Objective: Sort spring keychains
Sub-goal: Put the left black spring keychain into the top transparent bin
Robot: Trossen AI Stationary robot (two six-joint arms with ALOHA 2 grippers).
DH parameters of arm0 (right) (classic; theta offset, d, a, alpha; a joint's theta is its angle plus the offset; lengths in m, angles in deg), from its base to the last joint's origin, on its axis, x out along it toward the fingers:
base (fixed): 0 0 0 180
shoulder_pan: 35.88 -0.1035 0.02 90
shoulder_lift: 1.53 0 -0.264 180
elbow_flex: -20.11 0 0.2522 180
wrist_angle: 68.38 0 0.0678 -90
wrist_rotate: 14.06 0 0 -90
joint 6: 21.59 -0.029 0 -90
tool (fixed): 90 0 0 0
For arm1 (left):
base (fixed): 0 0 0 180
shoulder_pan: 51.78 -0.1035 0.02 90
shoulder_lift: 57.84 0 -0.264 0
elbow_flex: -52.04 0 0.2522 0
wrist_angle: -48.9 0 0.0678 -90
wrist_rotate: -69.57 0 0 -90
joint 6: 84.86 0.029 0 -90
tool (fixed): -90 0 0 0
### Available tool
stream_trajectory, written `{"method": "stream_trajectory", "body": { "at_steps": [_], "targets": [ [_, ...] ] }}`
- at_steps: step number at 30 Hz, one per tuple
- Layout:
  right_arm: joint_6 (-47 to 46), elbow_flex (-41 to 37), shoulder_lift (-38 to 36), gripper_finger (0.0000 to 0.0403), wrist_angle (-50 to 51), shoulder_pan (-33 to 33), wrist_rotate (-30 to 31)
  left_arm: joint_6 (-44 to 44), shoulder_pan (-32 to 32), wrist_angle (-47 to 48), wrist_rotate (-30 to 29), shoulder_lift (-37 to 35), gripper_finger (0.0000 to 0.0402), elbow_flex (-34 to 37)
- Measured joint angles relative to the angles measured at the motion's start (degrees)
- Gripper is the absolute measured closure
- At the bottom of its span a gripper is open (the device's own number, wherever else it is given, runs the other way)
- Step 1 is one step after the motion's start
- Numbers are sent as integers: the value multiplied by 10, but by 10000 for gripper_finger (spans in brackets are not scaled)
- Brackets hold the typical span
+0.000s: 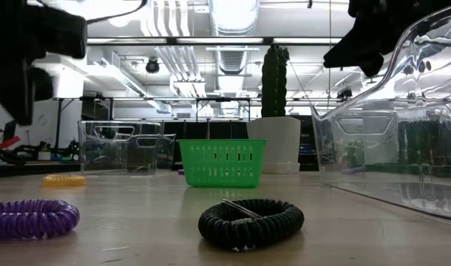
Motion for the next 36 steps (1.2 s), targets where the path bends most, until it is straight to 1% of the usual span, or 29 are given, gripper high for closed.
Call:
{"method": "stream_trajectory", "body": {
  "at_steps": [6,9,14,19,23,29,36],
  "targets": [
    [0,0,-2,317,-2,0,-14,-56,11,21,40,52,333,0],
    [0,0,-2,317,-2,0,-14,-78,13,21,50,72,333,0],
    [0,0,-2,317,-2,0,-14,-97,18,21,52,87,333,-1],
    [0,0,-2,317,-2,0,-14,-97,29,9,54,84,333,-13],
    [0,0,-2,317,-2,0,-14,-121,42,5,54,83,333,-21],
    [4,0,-2,317,-2,0,-14,-131,55,-16,48,107,333,-29],
    [6,0,-2,317,-1,0,-13,-143,55,-16,48,136,333,-50]
  ]
}}
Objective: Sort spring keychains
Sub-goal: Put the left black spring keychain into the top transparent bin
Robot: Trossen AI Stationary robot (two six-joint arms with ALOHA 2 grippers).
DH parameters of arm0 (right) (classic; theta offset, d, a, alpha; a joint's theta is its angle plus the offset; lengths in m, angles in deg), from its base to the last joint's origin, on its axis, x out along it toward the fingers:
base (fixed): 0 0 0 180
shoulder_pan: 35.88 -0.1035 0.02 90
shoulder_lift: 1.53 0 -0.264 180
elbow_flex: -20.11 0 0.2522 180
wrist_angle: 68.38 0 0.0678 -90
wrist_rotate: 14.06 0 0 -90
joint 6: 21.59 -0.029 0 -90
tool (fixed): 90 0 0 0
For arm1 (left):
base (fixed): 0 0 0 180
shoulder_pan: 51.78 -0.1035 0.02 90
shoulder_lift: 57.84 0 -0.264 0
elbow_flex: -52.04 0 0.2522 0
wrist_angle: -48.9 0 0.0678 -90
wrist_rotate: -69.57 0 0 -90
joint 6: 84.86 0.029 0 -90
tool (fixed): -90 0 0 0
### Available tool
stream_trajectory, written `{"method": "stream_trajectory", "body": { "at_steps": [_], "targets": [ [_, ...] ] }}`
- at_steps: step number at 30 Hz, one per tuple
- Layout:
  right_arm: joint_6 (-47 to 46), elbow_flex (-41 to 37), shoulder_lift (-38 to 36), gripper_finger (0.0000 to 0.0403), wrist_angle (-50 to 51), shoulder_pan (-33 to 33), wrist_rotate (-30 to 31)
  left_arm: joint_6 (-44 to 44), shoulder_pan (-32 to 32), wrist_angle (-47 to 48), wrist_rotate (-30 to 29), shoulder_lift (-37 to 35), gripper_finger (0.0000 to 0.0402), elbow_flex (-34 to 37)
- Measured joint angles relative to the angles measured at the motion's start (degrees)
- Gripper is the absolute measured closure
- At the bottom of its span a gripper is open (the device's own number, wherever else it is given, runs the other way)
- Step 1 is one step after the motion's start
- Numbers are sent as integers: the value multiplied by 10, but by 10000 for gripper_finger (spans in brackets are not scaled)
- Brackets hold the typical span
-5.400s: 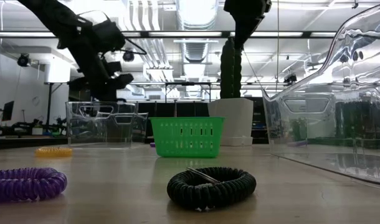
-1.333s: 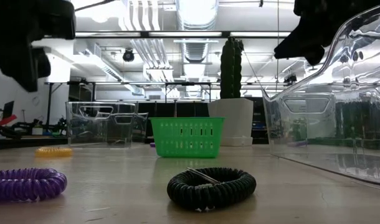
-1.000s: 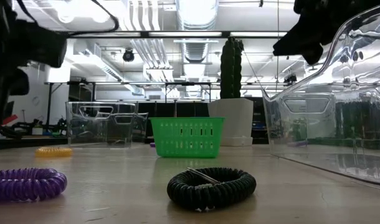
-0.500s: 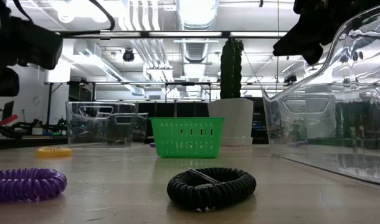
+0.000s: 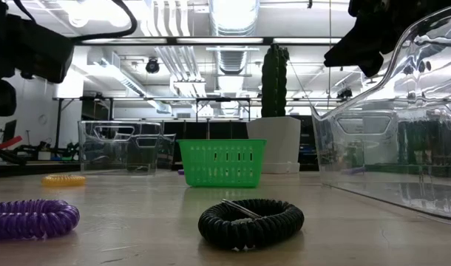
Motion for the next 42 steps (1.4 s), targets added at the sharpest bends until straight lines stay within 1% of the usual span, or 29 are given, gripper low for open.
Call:
{"method": "stream_trajectory", "body": {
  "at_steps": [5,11,15,21,26,34,42],
  "targets": [
    [0,0,0,317,0,0,0,-2,0,1,0,13,333,-18],
    [10,0,0,317,0,0,0,-14,0,27,1,28,333,-19],
    [15,0,0,317,1,0,0,-23,0,46,16,47,333,-35],
    [16,0,0,317,1,0,0,-10,0,85,17,81,333,-69],
    [24,0,0,317,2,0,0,-6,0,97,17,101,333,-75],
    [24,0,0,317,2,0,0,-10,0,97,27,95,333,-76],
    [26,-1,0,317,2,0,0,-1,0,96,17,94,333,-105]
  ]
}}
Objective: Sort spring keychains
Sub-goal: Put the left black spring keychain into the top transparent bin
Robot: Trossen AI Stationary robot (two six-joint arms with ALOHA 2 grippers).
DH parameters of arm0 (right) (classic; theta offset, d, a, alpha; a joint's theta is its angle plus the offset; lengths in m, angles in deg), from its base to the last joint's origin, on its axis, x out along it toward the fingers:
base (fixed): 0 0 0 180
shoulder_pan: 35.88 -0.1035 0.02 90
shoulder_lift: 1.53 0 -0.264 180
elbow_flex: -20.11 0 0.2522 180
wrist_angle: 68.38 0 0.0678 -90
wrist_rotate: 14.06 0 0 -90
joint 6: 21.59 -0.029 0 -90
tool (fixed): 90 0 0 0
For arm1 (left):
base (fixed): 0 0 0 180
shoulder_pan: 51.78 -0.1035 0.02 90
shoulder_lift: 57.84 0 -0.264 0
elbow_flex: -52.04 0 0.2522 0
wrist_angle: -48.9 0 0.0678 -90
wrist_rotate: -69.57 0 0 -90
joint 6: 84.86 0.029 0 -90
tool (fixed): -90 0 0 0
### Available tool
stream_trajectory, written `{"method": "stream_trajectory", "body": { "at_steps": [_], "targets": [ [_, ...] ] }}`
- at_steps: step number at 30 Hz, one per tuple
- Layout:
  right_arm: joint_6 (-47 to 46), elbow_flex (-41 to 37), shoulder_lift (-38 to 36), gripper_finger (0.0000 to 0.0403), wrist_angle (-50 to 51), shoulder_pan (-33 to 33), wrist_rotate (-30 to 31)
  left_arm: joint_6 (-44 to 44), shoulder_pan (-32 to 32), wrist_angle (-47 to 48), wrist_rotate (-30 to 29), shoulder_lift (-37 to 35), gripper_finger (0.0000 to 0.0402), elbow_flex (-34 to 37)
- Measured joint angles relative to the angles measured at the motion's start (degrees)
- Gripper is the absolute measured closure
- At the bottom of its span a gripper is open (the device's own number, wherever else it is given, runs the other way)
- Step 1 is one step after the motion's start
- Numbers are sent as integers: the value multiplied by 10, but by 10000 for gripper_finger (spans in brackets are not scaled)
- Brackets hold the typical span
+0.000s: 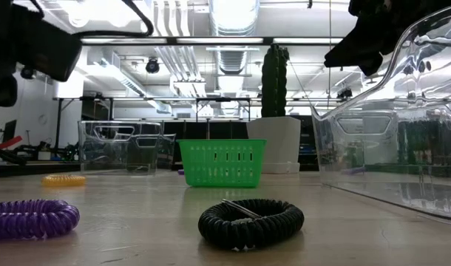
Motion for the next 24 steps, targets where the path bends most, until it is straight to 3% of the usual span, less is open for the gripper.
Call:
{"method": "stream_trajectory", "body": {
  "at_steps": [24],
  "targets": [
    [4,-1,0,317,0,0,0,4,0,-2,34,39,333,3]
  ]
}}
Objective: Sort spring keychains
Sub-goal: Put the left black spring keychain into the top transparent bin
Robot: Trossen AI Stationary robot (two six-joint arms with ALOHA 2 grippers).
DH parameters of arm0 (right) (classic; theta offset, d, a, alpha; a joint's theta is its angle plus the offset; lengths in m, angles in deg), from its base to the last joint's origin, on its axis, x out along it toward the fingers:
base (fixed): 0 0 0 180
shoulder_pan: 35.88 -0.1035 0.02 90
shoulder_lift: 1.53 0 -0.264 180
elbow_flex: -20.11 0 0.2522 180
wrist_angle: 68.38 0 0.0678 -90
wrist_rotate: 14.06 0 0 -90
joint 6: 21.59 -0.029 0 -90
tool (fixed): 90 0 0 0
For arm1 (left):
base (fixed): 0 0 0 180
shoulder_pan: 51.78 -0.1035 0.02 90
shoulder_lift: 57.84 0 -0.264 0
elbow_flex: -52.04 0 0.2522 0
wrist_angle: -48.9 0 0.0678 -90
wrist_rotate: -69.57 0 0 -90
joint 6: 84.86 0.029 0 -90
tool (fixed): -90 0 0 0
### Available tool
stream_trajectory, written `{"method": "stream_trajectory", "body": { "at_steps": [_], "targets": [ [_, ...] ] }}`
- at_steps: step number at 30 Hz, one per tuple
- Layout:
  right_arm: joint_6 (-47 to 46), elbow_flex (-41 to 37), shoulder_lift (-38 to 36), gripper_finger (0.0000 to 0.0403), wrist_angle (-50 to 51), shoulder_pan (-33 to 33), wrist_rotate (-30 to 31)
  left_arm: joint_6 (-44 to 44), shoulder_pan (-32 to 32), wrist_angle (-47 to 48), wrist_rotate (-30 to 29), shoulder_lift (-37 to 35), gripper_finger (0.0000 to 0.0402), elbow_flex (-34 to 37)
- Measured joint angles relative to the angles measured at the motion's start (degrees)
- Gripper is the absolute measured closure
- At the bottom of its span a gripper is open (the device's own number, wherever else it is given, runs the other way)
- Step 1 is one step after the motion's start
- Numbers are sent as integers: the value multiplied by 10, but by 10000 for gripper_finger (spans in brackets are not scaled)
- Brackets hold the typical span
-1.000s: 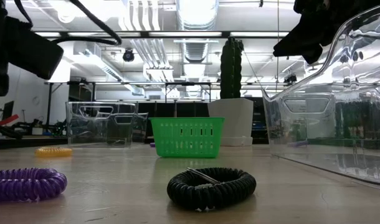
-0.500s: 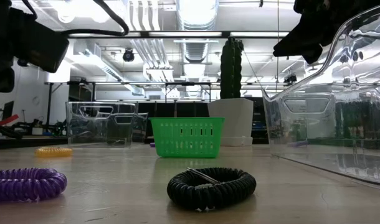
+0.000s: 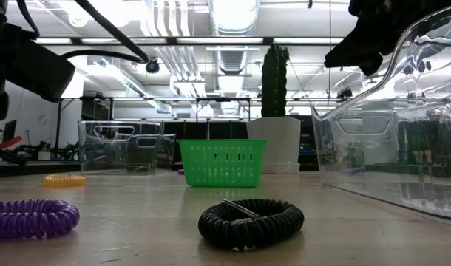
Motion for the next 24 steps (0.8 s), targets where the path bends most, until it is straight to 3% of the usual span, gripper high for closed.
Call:
{"method": "stream_trajectory", "body": {
  "at_steps": [24],
  "targets": [
    [0,0,0,317,0,0,0,42,-1,22,1,3,333,-9]
  ]
}}
